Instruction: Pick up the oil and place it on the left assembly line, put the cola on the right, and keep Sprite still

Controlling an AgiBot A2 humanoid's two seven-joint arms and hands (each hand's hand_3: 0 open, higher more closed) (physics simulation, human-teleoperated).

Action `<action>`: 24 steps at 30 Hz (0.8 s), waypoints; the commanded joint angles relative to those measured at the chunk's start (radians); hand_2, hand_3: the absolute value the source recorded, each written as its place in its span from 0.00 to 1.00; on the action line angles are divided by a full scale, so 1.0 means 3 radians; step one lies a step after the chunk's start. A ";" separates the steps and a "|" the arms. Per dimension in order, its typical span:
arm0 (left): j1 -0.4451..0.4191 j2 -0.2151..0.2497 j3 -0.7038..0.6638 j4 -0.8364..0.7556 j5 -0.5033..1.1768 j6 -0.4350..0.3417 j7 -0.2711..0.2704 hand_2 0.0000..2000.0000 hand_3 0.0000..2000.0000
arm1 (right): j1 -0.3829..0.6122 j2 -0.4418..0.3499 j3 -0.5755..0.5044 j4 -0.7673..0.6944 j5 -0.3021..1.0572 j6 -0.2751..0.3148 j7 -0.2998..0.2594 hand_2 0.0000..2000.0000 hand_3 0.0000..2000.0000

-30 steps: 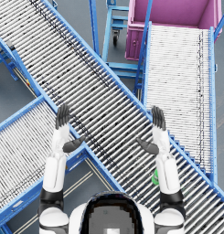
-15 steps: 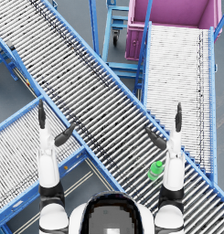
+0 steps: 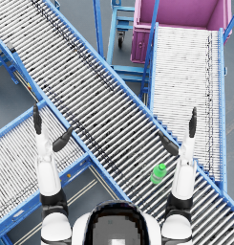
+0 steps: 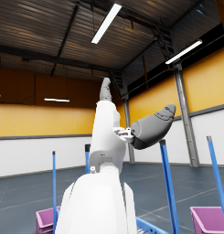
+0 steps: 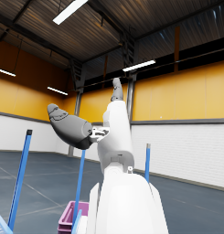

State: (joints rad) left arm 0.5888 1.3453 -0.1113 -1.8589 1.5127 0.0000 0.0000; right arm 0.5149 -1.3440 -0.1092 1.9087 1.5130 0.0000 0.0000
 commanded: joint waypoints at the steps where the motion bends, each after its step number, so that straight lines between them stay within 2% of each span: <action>1: 0.0000 0.0002 0.0005 0.0001 0.0000 0.0000 0.0000 0.00 0.00 | -0.0001 -0.0001 0.0000 0.0000 0.0000 0.0000 0.0000 0.00 0.00; 19: -0.0055 0.0033 0.0023 -0.0088 0.0000 0.0000 0.0000 0.00 0.00 | 0.0010 -0.0019 -0.0025 -0.0014 0.0000 0.0000 0.0000 0.00 0.00; 24: 0.0014 0.0027 0.0004 -0.0115 0.0000 0.0000 0.0000 0.00 0.00 | 0.0001 -0.0026 -0.0026 -0.0005 0.0000 0.0000 0.0000 0.00 0.00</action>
State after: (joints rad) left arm 0.5779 1.3561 -0.1087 -1.8919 1.5127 0.0000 0.0000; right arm 0.5152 -1.3521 -0.1175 1.9073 1.5130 0.0000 0.0000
